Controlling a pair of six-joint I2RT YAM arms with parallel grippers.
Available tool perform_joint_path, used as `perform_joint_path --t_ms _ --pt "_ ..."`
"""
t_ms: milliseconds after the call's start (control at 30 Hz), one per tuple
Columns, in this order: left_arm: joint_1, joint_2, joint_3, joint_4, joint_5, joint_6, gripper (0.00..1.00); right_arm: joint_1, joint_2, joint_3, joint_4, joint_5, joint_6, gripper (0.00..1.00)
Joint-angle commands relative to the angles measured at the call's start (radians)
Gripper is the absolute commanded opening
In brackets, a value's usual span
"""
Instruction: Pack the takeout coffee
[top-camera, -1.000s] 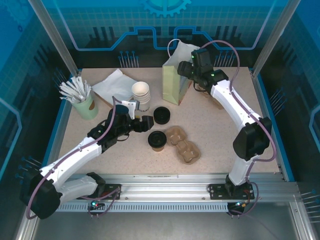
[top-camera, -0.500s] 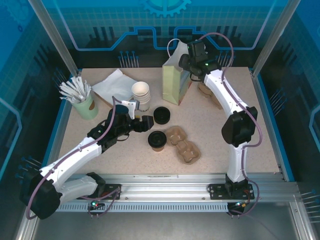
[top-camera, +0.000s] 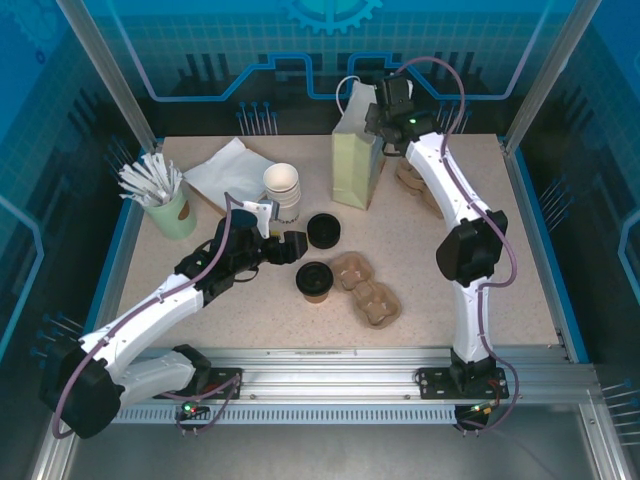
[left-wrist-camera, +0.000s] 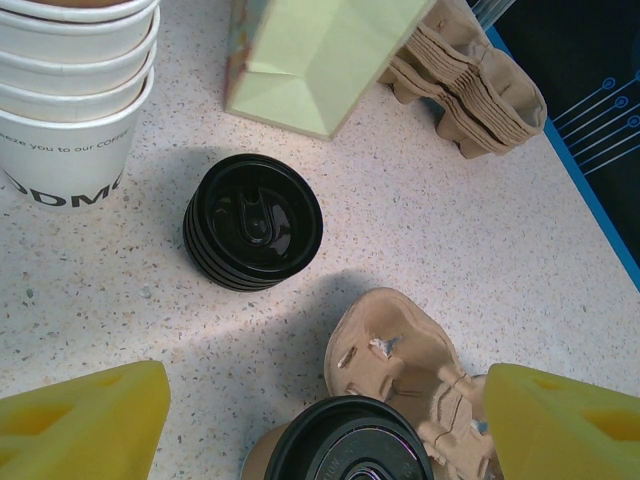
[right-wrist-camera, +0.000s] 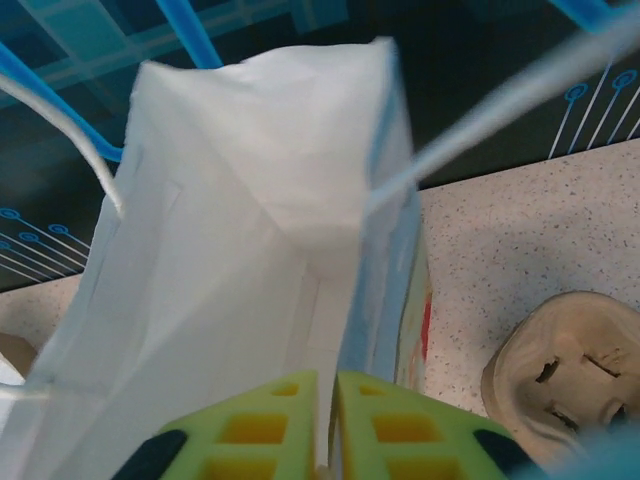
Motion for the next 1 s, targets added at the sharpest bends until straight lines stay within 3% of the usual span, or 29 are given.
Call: perform_joint_path --t_ms 0,100,233,533,733,867,967 --pt "-0.003 0.014 0.027 0.002 0.028 0.019 0.83 -0.018 0.009 0.051 -0.04 0.035 -0.05 0.09" --pt "-0.003 0.013 0.026 -0.004 0.026 0.025 0.83 -0.024 -0.002 0.08 -0.063 0.028 -0.074 0.0" --pt "-0.003 0.005 0.027 -0.015 0.023 0.029 0.84 -0.035 -0.028 0.128 -0.106 -0.039 -0.115 0.0" --pt "-0.003 -0.024 0.033 -0.03 0.023 0.032 0.84 -0.133 -0.164 0.133 -0.3 -0.395 -0.235 0.0" --pt "-0.003 -0.035 0.042 -0.048 0.027 0.038 0.84 -0.191 -0.375 -0.128 -0.348 -0.432 -0.403 0.0" --pt "-0.003 -0.04 0.045 -0.052 0.029 0.033 0.84 -0.274 -0.527 -0.339 -0.295 -0.631 -0.472 0.0" --pt "-0.002 -0.04 0.045 -0.048 0.036 0.027 0.84 -0.302 -0.597 -0.453 -0.286 -0.713 -0.541 0.01"
